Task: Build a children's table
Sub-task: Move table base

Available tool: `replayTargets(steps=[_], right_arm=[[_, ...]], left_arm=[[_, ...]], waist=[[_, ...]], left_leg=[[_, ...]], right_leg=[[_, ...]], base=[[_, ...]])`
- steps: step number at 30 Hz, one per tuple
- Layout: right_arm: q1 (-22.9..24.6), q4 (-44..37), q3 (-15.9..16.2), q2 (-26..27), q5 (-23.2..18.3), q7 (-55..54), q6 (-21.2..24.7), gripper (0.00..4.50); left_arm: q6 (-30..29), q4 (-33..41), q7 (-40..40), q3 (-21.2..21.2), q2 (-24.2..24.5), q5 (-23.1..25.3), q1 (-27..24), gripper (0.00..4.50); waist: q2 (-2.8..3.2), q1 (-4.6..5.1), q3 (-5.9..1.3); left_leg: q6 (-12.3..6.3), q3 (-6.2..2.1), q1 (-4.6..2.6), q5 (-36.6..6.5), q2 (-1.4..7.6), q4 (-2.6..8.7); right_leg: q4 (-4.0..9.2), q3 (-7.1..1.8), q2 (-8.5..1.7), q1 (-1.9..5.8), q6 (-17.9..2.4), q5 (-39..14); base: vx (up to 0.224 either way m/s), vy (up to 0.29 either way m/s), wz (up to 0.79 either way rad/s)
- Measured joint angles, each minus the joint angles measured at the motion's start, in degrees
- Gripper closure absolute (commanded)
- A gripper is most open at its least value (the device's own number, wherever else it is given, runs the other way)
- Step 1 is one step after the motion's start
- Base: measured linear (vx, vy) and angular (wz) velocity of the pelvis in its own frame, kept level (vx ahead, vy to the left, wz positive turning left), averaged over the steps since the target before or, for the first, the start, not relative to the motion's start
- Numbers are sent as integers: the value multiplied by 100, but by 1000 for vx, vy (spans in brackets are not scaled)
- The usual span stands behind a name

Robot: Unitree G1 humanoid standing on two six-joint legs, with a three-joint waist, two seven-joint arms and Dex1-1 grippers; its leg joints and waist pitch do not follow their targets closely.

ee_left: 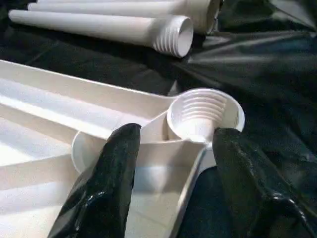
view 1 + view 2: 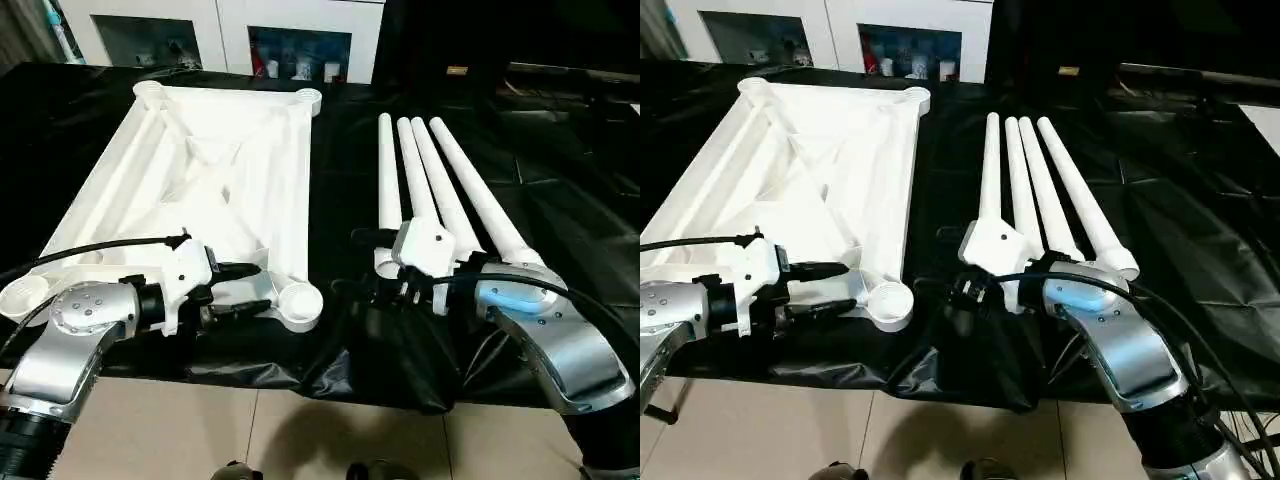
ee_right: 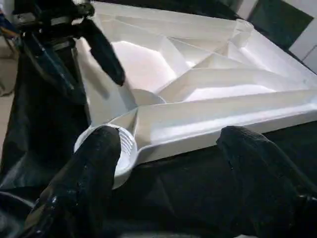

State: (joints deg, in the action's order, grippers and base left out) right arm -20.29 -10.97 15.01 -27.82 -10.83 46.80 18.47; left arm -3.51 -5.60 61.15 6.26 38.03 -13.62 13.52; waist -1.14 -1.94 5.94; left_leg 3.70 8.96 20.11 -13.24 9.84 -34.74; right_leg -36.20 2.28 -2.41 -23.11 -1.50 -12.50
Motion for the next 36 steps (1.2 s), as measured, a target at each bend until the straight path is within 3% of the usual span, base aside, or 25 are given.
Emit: replayTargets(steps=[9,25,36], right_arm=[[251,-238,466,-532,-68,917,153,100],[231,-240,533,-484,177,744,151,100],[232,-243,535,-487,228,738,153,100]], left_arm=[[126,-451,476,273,267,380,266,269],[480,-1133,847,691,265,895,932,411],[905,-1335,1048,933,333,1180,1179,449]], waist=[[0,-17,0],[2,-27,1],[7,17,0]], left_leg=[[0,5,1,0,2,1],[18,6,-2,11,6,7],[23,12,-2,13,7,25]], right_leg=[[2,1,-2,0,0,0],[-1,3,-1,0,-10,5],[-1,-1,2,2,-14,3]], base=[[0,0,0],[0,0,0],[0,0,0]])
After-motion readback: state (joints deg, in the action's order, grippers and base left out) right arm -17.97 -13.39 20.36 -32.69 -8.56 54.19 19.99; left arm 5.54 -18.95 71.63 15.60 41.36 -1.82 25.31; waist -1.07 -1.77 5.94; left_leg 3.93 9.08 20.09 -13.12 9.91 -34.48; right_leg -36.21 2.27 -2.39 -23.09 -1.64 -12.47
